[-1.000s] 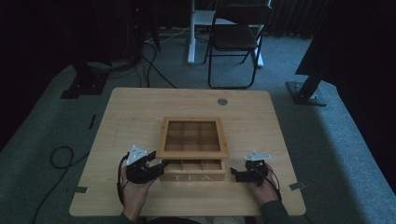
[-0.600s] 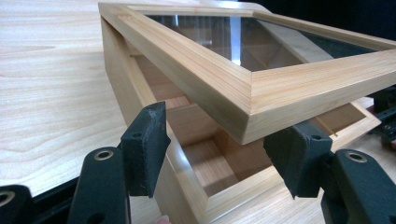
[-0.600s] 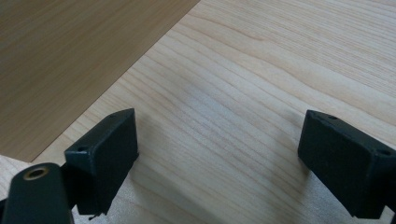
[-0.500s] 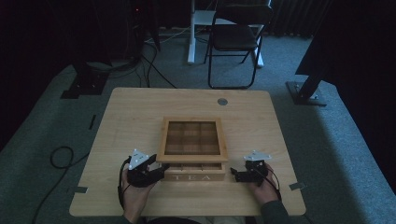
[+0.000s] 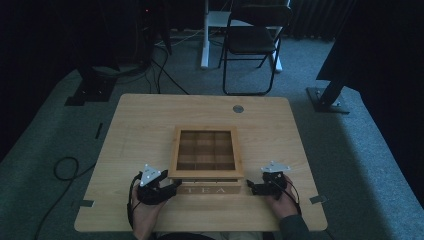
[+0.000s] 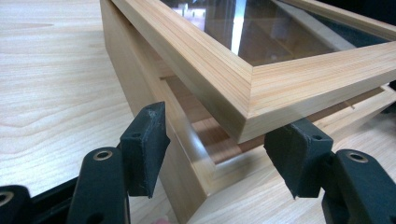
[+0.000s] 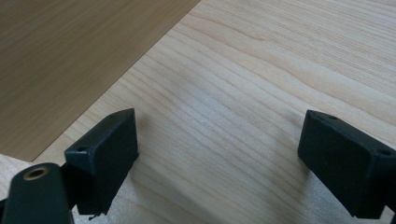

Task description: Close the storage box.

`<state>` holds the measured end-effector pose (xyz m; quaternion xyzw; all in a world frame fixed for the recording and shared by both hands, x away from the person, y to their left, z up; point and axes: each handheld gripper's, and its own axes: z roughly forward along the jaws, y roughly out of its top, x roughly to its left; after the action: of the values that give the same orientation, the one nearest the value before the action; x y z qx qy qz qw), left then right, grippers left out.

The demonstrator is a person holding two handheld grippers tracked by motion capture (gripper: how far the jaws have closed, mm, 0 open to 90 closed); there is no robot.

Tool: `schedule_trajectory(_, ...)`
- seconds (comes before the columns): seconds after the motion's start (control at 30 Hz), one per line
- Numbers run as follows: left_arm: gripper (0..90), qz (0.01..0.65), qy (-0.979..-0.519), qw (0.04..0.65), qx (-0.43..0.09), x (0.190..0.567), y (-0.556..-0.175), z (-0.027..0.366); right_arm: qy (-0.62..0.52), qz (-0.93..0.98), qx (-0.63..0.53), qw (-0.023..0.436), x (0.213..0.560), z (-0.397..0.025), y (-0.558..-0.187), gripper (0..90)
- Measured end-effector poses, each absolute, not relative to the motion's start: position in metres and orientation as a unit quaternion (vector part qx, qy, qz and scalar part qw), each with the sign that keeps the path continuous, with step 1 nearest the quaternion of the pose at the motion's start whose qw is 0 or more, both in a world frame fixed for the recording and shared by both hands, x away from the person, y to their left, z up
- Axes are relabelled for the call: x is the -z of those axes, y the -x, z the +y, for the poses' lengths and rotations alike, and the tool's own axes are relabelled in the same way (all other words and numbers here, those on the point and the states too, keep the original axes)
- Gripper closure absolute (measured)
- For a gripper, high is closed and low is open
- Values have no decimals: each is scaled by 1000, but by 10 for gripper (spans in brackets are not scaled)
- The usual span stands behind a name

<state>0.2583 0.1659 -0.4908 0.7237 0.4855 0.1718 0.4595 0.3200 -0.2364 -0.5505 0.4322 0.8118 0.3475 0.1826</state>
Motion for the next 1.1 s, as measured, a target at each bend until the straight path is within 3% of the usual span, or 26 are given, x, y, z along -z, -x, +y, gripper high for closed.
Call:
schedule_trajectory(0.87,391,489,-735,437,-171,503,-241,167,-432,812,-348,183,550,-236,-320,117)
schedule_trajectory(1.1,381,493,-703,478,-185,491,-234,179,-432,812,-348,183,550,-236,-320,117)
